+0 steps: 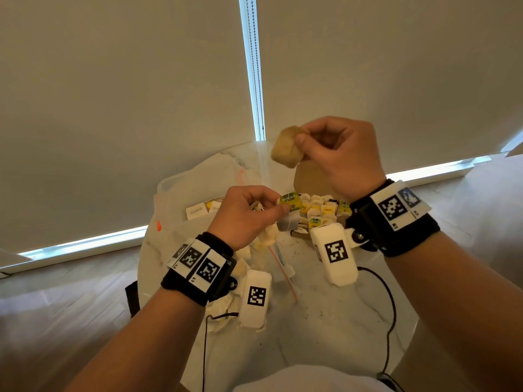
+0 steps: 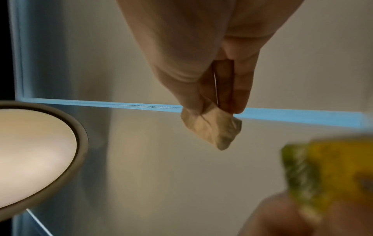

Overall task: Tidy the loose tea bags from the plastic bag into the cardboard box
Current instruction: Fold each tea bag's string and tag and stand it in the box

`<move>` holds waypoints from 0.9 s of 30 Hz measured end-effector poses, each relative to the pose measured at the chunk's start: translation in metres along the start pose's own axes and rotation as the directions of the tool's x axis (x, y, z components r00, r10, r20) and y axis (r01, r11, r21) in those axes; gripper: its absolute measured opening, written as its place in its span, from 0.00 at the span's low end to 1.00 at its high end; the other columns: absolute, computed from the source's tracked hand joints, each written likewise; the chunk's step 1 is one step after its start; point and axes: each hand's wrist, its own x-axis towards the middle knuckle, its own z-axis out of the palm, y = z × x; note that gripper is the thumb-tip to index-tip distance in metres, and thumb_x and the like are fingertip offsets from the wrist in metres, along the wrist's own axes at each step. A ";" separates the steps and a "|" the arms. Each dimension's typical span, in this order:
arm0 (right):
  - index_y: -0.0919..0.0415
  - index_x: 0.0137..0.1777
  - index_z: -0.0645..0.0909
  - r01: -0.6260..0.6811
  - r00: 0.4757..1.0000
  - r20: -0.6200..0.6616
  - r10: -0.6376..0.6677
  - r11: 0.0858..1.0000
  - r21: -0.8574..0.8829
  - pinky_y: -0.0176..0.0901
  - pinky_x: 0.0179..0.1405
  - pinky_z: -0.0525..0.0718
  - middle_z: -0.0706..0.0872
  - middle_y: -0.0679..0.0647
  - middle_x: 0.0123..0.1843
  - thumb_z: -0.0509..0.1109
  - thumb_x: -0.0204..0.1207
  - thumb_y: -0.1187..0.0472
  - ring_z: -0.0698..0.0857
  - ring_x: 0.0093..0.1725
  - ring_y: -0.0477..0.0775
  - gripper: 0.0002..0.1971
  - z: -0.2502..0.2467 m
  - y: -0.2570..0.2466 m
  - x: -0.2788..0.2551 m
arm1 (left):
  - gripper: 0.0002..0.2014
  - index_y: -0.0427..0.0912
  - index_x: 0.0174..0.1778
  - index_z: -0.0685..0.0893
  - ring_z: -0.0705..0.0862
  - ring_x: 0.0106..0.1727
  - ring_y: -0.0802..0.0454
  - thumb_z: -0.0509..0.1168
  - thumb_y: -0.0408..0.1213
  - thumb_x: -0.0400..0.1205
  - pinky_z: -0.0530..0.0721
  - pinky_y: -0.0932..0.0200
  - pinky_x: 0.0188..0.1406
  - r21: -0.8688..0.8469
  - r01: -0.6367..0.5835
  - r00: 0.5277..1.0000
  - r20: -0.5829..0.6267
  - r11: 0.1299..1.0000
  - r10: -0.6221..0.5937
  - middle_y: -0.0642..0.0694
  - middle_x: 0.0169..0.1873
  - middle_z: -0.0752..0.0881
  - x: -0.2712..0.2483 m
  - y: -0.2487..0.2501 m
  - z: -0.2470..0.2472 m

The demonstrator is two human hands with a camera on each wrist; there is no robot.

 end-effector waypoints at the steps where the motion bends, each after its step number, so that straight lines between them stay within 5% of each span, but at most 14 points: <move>1: 0.58 0.50 0.89 0.008 1.000 -0.010 -0.008 0.996 -0.087 0.35 0.42 0.89 0.91 0.47 0.41 0.75 0.77 0.66 0.90 0.40 0.43 0.05 -0.005 0.005 0.002 | 0.06 0.48 0.37 0.90 0.80 0.33 0.64 0.78 0.33 0.76 0.76 0.74 0.43 0.007 -0.012 1.000 -0.002 1.000 0.012 0.54 0.29 0.84 -0.001 0.001 -0.001; 5: 0.54 0.49 0.90 -0.073 0.959 0.238 0.152 0.948 -0.310 0.33 0.44 0.86 0.91 0.40 0.40 0.76 0.76 0.62 0.89 0.41 0.37 0.05 -0.015 0.028 -0.008 | 0.03 0.44 0.41 0.92 0.81 0.34 0.63 0.78 0.33 0.76 0.78 0.71 0.47 0.032 -0.060 0.998 -0.004 0.998 0.060 0.45 0.33 0.88 0.000 0.006 -0.004; 9: 0.52 0.48 0.89 -0.135 0.892 0.401 0.211 0.968 -0.210 0.32 0.35 0.85 0.91 0.46 0.37 0.70 0.80 0.58 0.88 0.33 0.40 0.06 -0.012 0.030 -0.027 | 0.03 0.48 0.40 0.92 0.81 0.35 0.63 0.77 0.35 0.76 0.80 0.67 0.49 0.071 -0.059 0.998 -0.026 0.996 0.061 0.50 0.32 0.87 0.004 0.005 -0.007; 12: 0.54 0.51 0.89 -0.147 0.876 0.439 0.198 0.978 -0.148 0.41 0.40 0.90 0.92 0.52 0.42 0.74 0.76 0.58 0.90 0.38 0.49 0.05 -0.012 0.034 -0.033 | 0.02 0.46 0.42 0.92 0.82 0.36 0.62 0.77 0.36 0.76 0.81 0.66 0.48 0.083 -0.055 0.998 -0.030 0.995 0.058 0.49 0.33 0.88 0.006 0.004 -0.007; 20: 0.56 0.44 0.88 -0.276 0.932 0.153 0.328 0.918 -0.284 0.48 0.45 0.90 0.92 0.53 0.43 0.77 0.75 0.66 0.91 0.42 0.54 0.04 -0.053 0.079 -0.006 | 0.03 0.45 0.44 0.91 0.84 0.35 0.64 0.76 0.39 0.77 0.81 0.63 0.46 0.028 0.010 0.994 -0.114 1.000 -0.007 0.50 0.32 0.91 0.012 0.005 0.002; 23: 0.52 0.45 0.87 -0.355 0.914 0.030 0.405 0.832 -0.426 0.46 0.49 0.87 0.90 0.50 0.45 0.77 0.74 0.64 0.89 0.46 0.52 0.05 -0.083 0.121 0.002 | 0.02 0.45 0.42 0.91 0.83 0.35 0.64 0.76 0.39 0.78 0.81 0.62 0.55 0.039 0.027 0.994 -0.104 0.999 -0.022 0.52 0.31 0.91 0.015 0.003 0.003; 27: 0.59 0.55 0.87 -0.455 0.843 -0.062 0.534 0.647 -0.612 0.42 0.49 0.78 0.88 0.53 0.50 0.77 0.74 0.63 0.84 0.49 0.51 0.10 -0.100 0.180 -0.009 | 0.02 0.45 0.42 0.91 0.83 0.35 0.66 0.75 0.39 0.78 0.79 0.69 0.48 0.060 0.042 0.996 -0.086 0.997 -0.037 0.52 0.32 0.91 0.022 -0.001 0.010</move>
